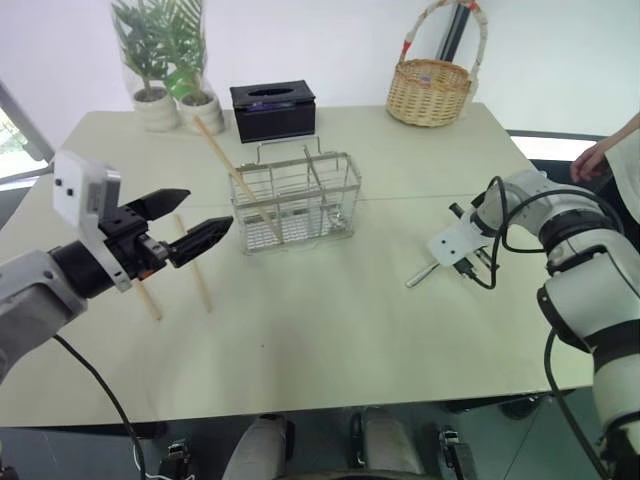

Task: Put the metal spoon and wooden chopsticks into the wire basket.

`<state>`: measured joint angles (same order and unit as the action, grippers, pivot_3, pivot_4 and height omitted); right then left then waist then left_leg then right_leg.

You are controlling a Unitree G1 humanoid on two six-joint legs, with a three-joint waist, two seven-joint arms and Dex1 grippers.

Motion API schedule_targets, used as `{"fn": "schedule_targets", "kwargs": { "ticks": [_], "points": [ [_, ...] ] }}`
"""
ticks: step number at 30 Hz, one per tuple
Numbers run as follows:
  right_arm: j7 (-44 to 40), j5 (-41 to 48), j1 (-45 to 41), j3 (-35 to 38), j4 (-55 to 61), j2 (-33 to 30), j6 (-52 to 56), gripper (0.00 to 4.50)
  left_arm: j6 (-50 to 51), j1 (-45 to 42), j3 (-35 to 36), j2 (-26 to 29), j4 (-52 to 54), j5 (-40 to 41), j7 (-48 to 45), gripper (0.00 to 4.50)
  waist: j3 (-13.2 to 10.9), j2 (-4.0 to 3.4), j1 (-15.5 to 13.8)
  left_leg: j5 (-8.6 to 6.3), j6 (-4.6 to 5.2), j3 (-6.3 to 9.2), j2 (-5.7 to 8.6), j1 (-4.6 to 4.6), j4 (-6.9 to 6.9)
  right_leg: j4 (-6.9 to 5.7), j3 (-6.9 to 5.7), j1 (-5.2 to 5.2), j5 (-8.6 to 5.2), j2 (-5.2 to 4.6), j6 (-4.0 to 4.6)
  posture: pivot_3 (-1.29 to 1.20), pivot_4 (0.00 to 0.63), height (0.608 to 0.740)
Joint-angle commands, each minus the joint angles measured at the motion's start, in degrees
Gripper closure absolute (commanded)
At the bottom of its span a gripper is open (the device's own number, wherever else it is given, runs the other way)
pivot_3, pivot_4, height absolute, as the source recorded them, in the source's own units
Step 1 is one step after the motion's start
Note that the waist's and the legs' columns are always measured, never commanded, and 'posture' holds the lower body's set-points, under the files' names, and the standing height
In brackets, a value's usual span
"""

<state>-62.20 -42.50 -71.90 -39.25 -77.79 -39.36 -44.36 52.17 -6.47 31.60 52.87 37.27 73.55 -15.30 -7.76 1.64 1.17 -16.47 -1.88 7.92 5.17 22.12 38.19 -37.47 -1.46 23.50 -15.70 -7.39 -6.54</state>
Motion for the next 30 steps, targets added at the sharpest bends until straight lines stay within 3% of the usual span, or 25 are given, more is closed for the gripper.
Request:
{"fn": "schedule_targets", "kwargs": {
  "ticks": [1,10,13,16,18,21,24,26,30],
  "points": [
    [-0.27,0.47,0.34,1.00,-0.12,0.05,0.41,4.46,-1.50,-0.68,2.31,0.89,1.09,1.35,1.01,0.00,0.00,0.00,-0.01,0.00,0.00,0.01,0.00,-0.01,0.00,-0.01,0.00,0.00,0.00,0.01,0.00,0.00,0.150,0.650],
    [1.23,3.43,0.55,4.06,0.90,-1.81,-2.08,4.46,-2.93,-3.76,-0.89,0.42,-0.94,-0.87,0.26,0.00,0.04,0.06,-0.02,0.01,-0.02,0.00,-0.02,-0.01,0.02,-0.01,0.01,-0.01,0.01,0.02,0.01,0.00,0.150,0.650],
    [-3.85,10.70,1.28,9.98,2.38,-2.71,-5.70,4.46,-4.15,-6.33,-3.31,0.14,-2.85,-3.17,-1.61,0.00,-0.01,-0.01,-0.04,0.02,-0.02,-0.02,-0.02,0.00,0.03,-0.01,0.01,-0.02,0.01,0.02,0.01,0.00,0.150,0.650],
    [-13.32,24.40,3.57,19.18,7.86,-3.51,-5.08,4.46,-5.26,-9.55,-5.37,-0.17,-5.73,-5.20,-3.74,0.00,-0.02,-0.03,0.00,0.02,-0.03,-0.02,-0.03,0.01,0.02,-0.01,0.02,-0.02,0.02,0.03,-0.01,0.00,0.150,0.650],
    [-19.48,36.61,7.50,26.39,18.07,-4.18,3.57,4.46,-6.08,-11.69,-7.08,-0.25,-7.72,-7.21,-5.65,0.00,-0.02,-0.03,-0.02,0.02,-0.03,-0.01,-0.05,0.02,0.01,0.04,-0.01,-0.05,0.10,0.04,-0.15,0.00,0.150,0.650],
    [-20.90,46.18,13.17,32.27,33.79,-5.20,18.40,4.46,-6.70,-13.45,-8.49,-0.54,-9.54,-9.29,-7.51,0.00,-0.02,-0.04,-0.23,0.02,-0.03,0.01,-0.04,0.05,0.01,0.10,-0.02,-0.04,0.12,0.01,-0.17,0.00,0.150,0.650],
    [-10.77,57.00,17.13,40.26,53.42,-3.74,43.41,4.46,-7.33,-15.66,-9.88,-0.82,-11.64,-11.35,-9.35,0.00,-0.04,-0.08,-0.57,0.01,-0.02,0.11,-0.02,0.15,-0.01,0.12,-0.02,0.05,0.12,-0.01,-0.18,0.00,0.150,0.650],
    [0.86,62.92,17.21,44.51,63.80,0.23,59.56,4.46,-7.52,-16.87,-10.48,-1.12,-12.80,-12.56,-10.26,0.00,-0.04,-0.11,-0.44,0.01,-0.01,0.13,-0.03,0.25,-0.05,0.12,-0.01,0.17,0.12,-0.12,-0.16,0.00,0.150,0.650],
    [18.30,68.13,17.15,48.24,75.24,9.15,76.94,4.46,-7.41,-18.48,-11.05,-1.91,-13.78,-14.34,-11.23,0.00,0.06,-0.03,-0.56,0.01,-0.01,0.14,-0.08,0.21,-0.17,0.11,-0.03,0.25,0.17,-0.15,-0.08,0.00,0.150,0.650]
  ]
}}
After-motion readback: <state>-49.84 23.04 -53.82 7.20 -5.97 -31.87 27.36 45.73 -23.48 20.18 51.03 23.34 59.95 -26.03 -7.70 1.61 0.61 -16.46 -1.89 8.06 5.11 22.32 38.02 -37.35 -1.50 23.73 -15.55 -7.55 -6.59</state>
